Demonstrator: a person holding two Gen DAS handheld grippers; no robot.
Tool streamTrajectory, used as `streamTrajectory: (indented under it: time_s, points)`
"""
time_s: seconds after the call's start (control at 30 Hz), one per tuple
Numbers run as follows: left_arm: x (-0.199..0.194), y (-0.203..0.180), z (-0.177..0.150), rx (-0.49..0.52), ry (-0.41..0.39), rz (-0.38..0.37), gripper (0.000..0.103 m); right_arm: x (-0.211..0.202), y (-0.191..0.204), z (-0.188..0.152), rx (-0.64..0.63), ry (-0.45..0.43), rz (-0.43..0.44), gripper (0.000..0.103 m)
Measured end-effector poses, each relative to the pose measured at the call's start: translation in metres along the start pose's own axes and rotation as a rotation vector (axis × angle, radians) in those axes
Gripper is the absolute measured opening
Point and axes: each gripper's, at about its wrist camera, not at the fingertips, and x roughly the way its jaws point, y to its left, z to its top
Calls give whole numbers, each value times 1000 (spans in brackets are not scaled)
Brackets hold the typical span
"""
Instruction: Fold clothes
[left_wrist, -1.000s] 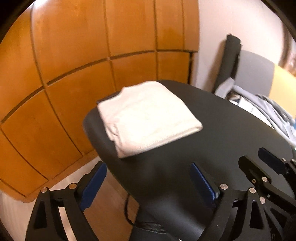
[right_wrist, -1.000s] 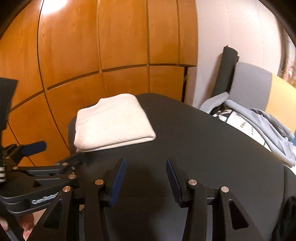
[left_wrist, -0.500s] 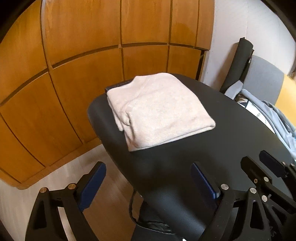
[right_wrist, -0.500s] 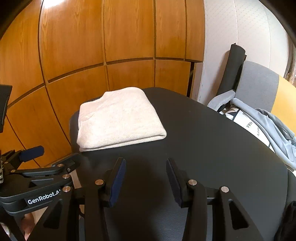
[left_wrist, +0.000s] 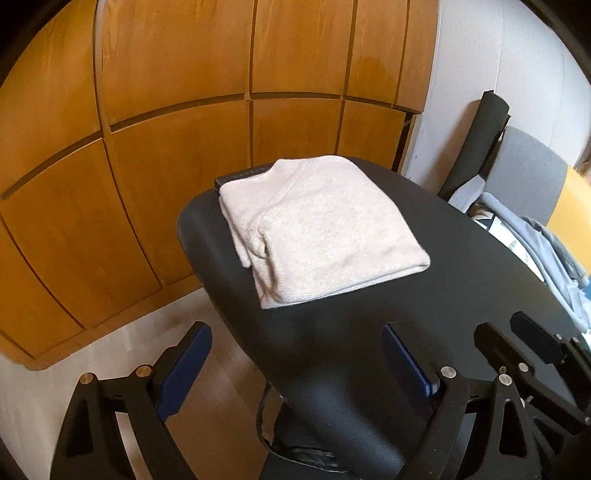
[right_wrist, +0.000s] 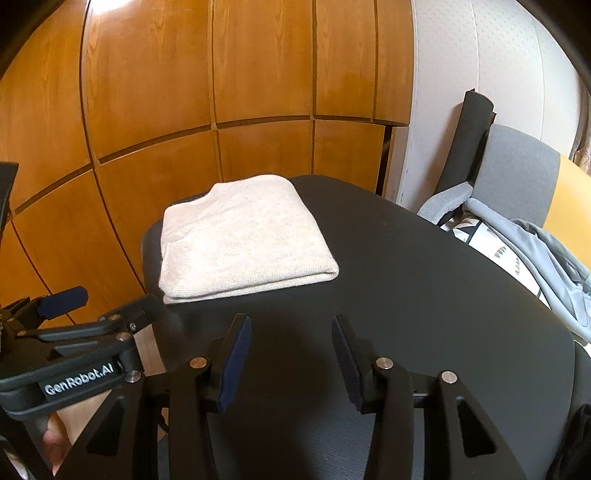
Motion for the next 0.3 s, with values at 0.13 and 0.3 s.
streamTrajectory:
  time_s: [0.13,0.3]
  points:
    - [3,2,0,-11,1,-30,93,0,1,1,-1,-5,-2,47]
    - [0,-1,-2,19,-30,-29,93,-1,-1,0,11,-5,-1,47]
